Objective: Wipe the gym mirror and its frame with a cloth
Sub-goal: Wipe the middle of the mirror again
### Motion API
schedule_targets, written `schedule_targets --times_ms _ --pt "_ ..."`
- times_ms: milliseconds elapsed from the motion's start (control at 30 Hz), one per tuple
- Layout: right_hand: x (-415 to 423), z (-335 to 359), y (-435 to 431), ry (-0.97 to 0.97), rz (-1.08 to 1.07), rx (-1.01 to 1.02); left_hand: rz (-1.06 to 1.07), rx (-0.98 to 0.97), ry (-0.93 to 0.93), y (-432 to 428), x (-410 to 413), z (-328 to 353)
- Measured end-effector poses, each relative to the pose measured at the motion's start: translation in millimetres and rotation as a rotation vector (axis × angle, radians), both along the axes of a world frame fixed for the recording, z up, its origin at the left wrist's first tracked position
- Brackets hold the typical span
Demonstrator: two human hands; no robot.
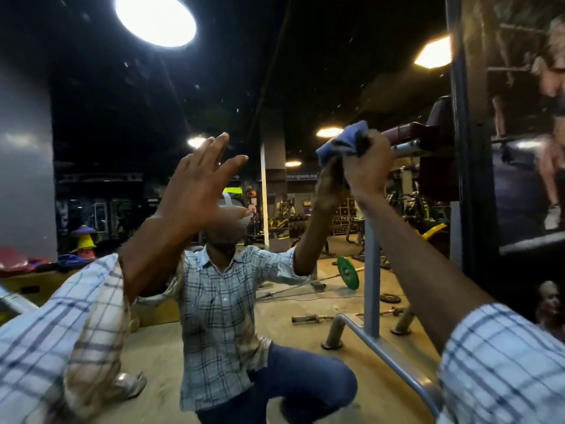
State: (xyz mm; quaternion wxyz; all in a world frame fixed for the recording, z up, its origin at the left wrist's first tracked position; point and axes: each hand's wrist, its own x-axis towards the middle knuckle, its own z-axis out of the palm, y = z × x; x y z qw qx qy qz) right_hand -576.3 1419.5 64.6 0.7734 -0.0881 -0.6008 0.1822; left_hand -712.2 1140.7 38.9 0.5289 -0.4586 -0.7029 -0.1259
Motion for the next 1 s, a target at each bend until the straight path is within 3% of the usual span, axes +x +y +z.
schedule_targets --times_ms 100,167,233,333,367,433,533,567,600,733,800,900,933,1000 --pt "-7 -11 -24 -0.299 -0.064 0.393 -0.003 0.006 -0.033 0 5 4" --pt "9 1 -13 -0.417 -0.108 0.511 -0.008 0.016 -0.056 0 9 4" --pt "25 25 13 -0.308 -0.168 0.377 0.013 0.019 -0.061 2 14 1" --pt "37 42 41 -0.048 -0.116 -0.037 0.033 0.02 -0.059 2 17 -3" --pt "32 42 39 -0.017 -0.118 -0.062 0.033 0.017 -0.065 2 18 -3" --pt "15 40 17 -0.115 -0.12 0.136 0.038 0.011 -0.08 1 20 -2" --pt "8 37 -11 -0.501 -0.082 0.646 0.068 0.016 -0.075 3 20 -1" --pt "14 44 -9 -0.504 -0.108 0.689 0.076 0.014 -0.074 4 20 -2" --pt "19 54 2 -0.409 -0.111 0.66 0.077 0.014 -0.077 5 19 -2" --pt "23 77 34 0.044 -0.03 0.144 0.082 0.038 -0.096 8 18 -3" --pt "2 62 14 -0.035 -0.077 0.238 0.104 0.043 -0.106 12 18 -2" --pt "-2 45 -14 -0.419 -0.032 0.655 0.104 0.063 -0.113 13 16 -2" --pt "3 48 -13 -0.447 -0.055 0.696 0.102 0.064 -0.115 13 16 -3" --pt "12 59 0 -0.293 -0.107 0.504 0.101 0.07 -0.13 14 17 -4"
